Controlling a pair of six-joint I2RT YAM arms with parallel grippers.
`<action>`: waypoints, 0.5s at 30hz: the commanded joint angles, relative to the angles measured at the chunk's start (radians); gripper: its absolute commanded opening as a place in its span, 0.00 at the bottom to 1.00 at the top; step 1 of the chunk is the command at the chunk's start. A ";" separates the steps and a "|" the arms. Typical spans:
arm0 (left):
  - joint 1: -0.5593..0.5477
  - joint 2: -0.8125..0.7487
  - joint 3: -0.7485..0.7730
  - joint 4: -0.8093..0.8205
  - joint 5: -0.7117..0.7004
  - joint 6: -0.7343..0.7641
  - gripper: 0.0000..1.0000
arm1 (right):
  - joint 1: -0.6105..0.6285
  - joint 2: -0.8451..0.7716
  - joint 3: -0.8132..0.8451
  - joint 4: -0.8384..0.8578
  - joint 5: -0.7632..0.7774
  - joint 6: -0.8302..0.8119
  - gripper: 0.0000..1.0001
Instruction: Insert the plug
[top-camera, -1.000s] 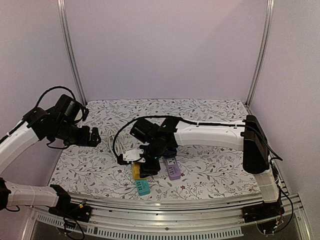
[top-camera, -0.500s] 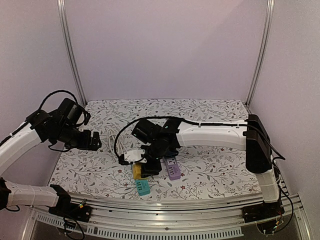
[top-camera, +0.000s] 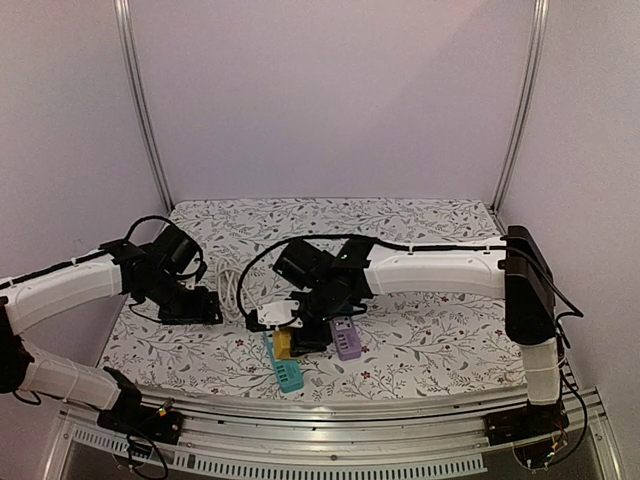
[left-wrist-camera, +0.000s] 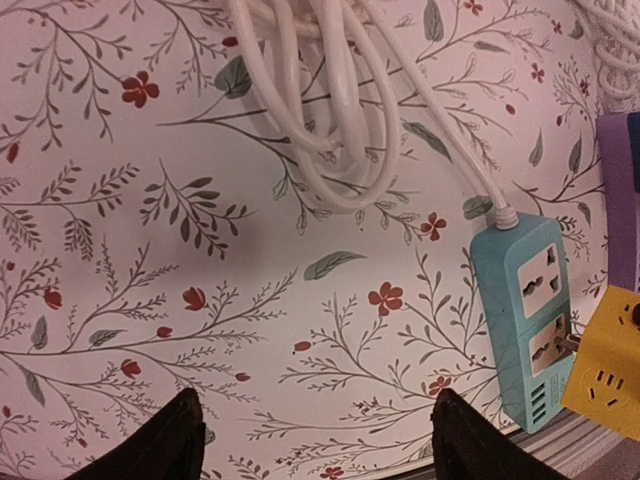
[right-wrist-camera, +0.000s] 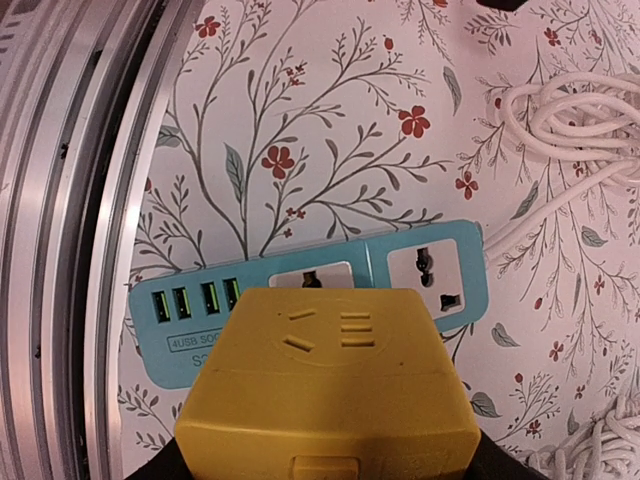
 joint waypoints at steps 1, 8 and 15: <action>0.008 0.071 -0.047 0.173 0.125 -0.046 0.75 | 0.008 0.031 0.002 -0.077 -0.028 0.012 0.00; -0.041 0.300 -0.035 0.325 0.213 -0.074 0.54 | 0.021 0.030 0.029 -0.075 -0.040 0.046 0.00; -0.135 0.459 0.070 0.355 0.225 -0.087 0.42 | 0.024 -0.034 -0.045 -0.077 -0.042 0.051 0.00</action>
